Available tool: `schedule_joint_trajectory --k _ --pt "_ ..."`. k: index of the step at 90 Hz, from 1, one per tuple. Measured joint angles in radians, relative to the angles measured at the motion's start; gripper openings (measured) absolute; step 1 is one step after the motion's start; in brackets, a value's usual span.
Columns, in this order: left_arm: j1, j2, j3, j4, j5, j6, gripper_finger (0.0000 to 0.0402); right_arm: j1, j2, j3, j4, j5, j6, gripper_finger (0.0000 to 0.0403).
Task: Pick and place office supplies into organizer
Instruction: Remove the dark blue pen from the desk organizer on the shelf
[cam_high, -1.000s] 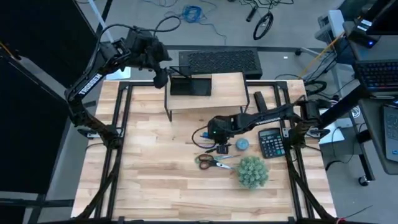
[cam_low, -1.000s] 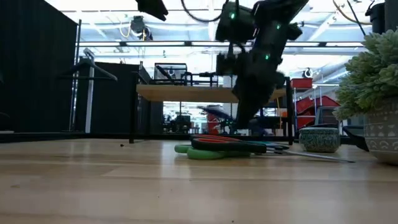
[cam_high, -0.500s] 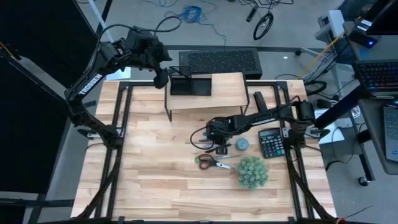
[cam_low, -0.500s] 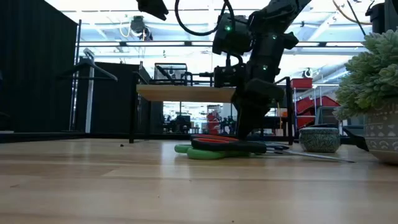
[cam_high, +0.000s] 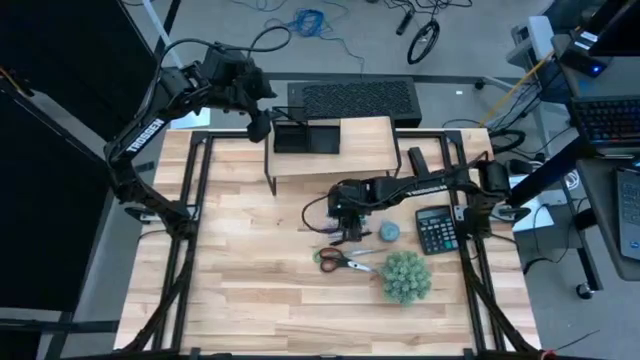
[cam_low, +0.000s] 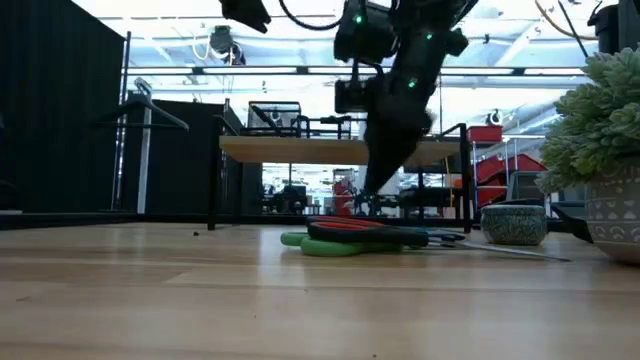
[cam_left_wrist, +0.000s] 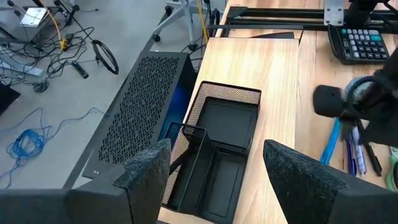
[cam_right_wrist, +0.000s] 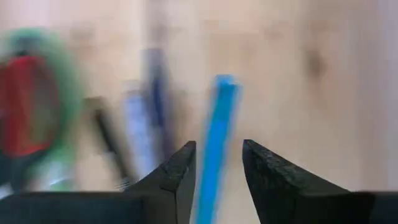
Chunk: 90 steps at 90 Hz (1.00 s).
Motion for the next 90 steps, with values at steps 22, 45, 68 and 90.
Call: schedule_joint_trajectory --k 22,45,68,90 --pt "-0.015 0.0 0.0 0.0 0.001 -0.021 0.0244 -0.006 0.069 -0.001 0.012 0.058 0.047 0.0018" --pt "-0.027 0.0 0.0 -0.001 0.001 -0.021 0.0244 0.014 0.142 -0.002 0.021 0.107 0.074 0.0003" --pt "-0.03 0.0 0.0 0.0 0.0 -0.021 0.0244 0.049 0.148 -0.001 0.043 0.113 0.053 0.0001" --pt "-0.03 0.0 0.0 0.0 0.0 -0.021 0.0244 0.088 0.148 -0.001 0.044 0.08 0.025 0.0"
